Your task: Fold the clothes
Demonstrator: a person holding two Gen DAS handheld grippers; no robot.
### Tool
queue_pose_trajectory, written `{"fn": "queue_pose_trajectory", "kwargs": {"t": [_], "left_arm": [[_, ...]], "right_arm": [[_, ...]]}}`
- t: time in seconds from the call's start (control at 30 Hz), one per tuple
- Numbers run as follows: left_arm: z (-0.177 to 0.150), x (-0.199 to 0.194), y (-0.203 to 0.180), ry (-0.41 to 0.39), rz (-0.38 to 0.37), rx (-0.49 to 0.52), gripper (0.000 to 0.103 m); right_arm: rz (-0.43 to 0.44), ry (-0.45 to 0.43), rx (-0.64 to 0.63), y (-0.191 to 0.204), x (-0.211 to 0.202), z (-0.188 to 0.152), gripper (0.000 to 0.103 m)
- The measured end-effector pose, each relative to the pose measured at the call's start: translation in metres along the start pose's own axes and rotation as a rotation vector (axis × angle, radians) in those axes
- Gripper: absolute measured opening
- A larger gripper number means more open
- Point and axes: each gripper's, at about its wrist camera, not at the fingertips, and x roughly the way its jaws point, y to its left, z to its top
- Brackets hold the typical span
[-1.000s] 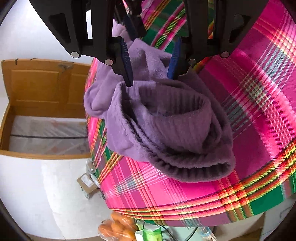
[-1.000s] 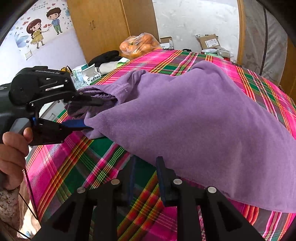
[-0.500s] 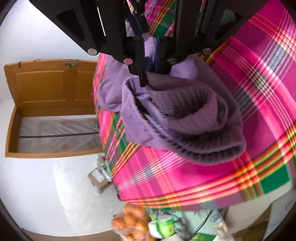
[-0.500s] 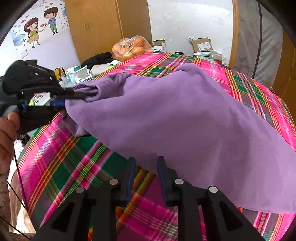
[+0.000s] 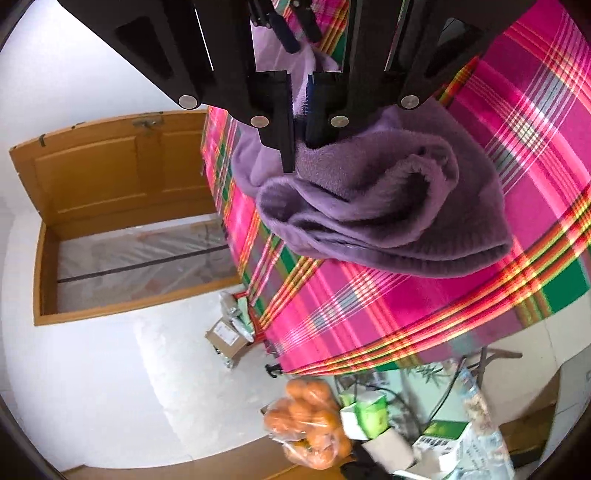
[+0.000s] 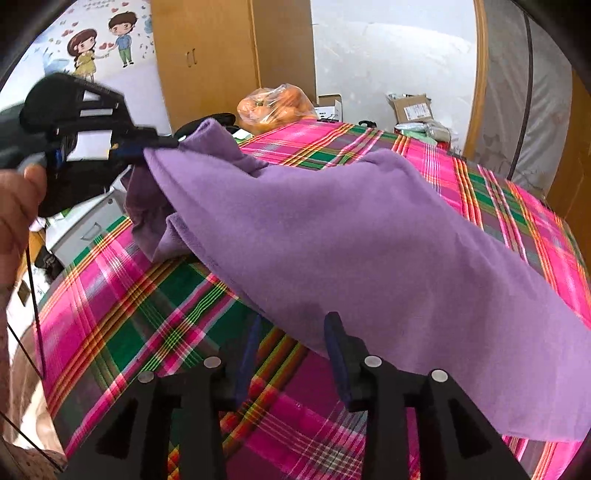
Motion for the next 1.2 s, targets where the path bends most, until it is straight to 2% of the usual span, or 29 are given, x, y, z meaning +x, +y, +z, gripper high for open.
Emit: {"fn": "queue_pose_trajectory", "kwargs": {"t": [0.37, 0.47, 0.73, 0.87, 0.9, 0.97, 1.03, 1.2], "left_arm": [[0.011, -0.007, -0.021, -0.035, -0.015, 0.044, 0.004], [0.016, -0.006, -0.023, -0.041, -0.013, 0.046, 0.004], [0.031, 0.001, -0.023, -0.055, 0.002, 0.04, 0.004], [0.04, 0.007, -0.028, -0.059, 0.008, 0.05, 0.004], [0.042, 0.009, -0.03, -0.059, 0.011, 0.056, 0.004], [0.045, 0.015, -0.034, -0.055, 0.017, 0.071, 0.004], [0.049, 0.02, -0.039, -0.054, 0.026, 0.085, 0.004], [0.055, 0.039, -0.048, -0.036, 0.061, 0.126, 0.004]], "right_arm": [[-0.145, -0.02, 0.059, -0.027, 0.001, 0.002, 0.037], [-0.22, -0.01, 0.063, -0.039, 0.002, 0.0, 0.037], [-0.428, 0.002, 0.176, -0.102, -0.007, -0.006, 0.037], [-0.49, 0.017, 0.255, -0.141, -0.015, -0.012, 0.037], [-0.5, 0.015, 0.27, -0.149, -0.017, -0.012, 0.036], [-0.509, 0.001, 0.275, -0.16, -0.023, -0.01, 0.023], [-0.524, -0.019, 0.267, -0.168, -0.027, -0.004, 0.018], [-0.555, -0.056, 0.247, -0.188, -0.033, 0.021, 0.016]]}}
